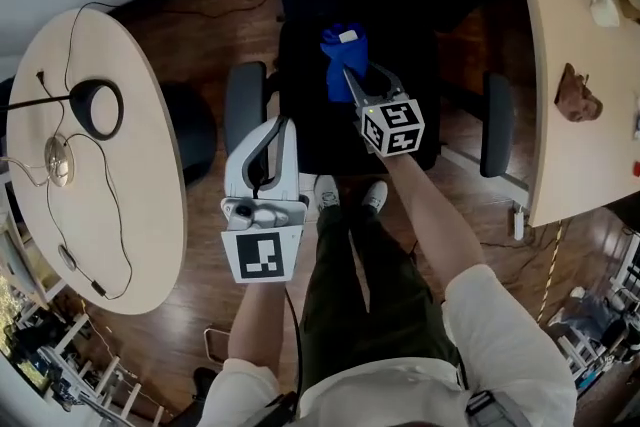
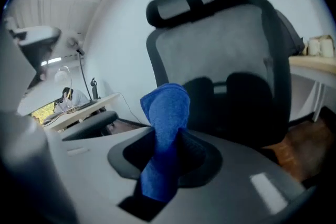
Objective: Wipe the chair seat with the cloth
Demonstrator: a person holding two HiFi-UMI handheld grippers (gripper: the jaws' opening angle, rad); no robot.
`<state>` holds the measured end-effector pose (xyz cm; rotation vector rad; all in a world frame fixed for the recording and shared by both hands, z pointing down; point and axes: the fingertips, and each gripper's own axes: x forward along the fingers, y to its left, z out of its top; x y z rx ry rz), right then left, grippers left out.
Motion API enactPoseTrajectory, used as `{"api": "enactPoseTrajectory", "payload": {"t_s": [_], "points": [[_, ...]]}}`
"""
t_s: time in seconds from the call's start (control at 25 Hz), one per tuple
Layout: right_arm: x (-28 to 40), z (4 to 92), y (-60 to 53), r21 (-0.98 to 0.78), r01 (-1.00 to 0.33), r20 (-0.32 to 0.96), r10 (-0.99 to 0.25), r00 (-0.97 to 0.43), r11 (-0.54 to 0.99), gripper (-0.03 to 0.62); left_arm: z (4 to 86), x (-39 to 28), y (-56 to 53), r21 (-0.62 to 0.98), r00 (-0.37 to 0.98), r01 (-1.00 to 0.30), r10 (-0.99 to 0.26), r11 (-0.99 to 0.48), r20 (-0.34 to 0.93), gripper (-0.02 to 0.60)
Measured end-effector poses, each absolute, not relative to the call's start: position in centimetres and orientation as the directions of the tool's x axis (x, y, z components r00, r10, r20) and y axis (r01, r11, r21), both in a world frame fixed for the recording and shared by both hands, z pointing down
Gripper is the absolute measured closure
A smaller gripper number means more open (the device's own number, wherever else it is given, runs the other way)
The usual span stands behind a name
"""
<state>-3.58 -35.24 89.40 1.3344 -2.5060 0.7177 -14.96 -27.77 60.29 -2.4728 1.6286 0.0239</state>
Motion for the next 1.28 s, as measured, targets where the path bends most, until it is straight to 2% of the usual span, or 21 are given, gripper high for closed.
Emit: {"api": "enactPoseTrajectory", "payload": {"t_s": [0.24, 0.4, 0.52, 0.68, 0.8, 1.0, 1.08, 1.16, 1.28], "points": [[-12.0, 108.4, -38.7, -0.412, -0.829, 0.677, -0.482, -0.556, 0.378, 0.480, 64.0, -15.0, -27.7, -0.131, 0.417, -0.906, -0.901, -0.402, -0.119, 0.495], [-13.9, 112.4, -39.0, -0.441, -0.826, 0.715, -0.420, -0.559, 0.350, 0.480, 65.3, -15.8, -27.7, -0.134, 0.412, -0.908, -0.905, -0.397, -0.107, 0.494], [-13.0, 113.8, -39.4, -0.450, -0.830, 0.715, -0.425, -0.555, 0.328, 0.479, 65.8, -16.5, -27.6, -0.134, 0.412, -0.907, -0.906, -0.399, -0.096, 0.495], [-7.7, 113.5, -41.4, -0.382, -0.867, 0.732, -0.468, -0.495, 0.319, 0.480, 66.6, -16.1, -27.3, -0.132, 0.426, -0.901, -0.901, -0.414, -0.082, 0.494], [-0.7, 113.2, -42.1, -0.330, -0.909, 0.766, -0.490, -0.416, 0.255, 0.482, 66.9, -15.7, -27.2, -0.125, 0.434, -0.897, -0.898, -0.424, -0.071, 0.494], [16.8, 113.9, -40.8, -0.129, -0.991, 0.859, -0.494, -0.132, 0.041, 0.482, 66.1, -13.7, -27.5, -0.100, 0.452, -0.890, -0.887, -0.444, -0.091, 0.494], [21.3, 113.5, -39.8, -0.081, -0.996, 0.872, -0.486, -0.058, -0.026, 0.482, 66.1, -12.7, -27.7, -0.096, 0.464, -0.885, -0.880, -0.456, -0.097, 0.495], [22.8, 113.1, -39.0, -0.089, -0.994, 0.877, -0.479, -0.050, -0.059, 0.481, 66.0, -11.9, -27.9, -0.095, 0.474, -0.880, -0.874, -0.466, -0.102, 0.494], [21.1, 111.7, -39.1, -0.144, -0.988, 0.852, -0.514, -0.097, -0.052, 0.482, 65.5, -11.1, -28.1, -0.095, 0.482, -0.875, -0.869, -0.474, -0.109, 0.494]]}}
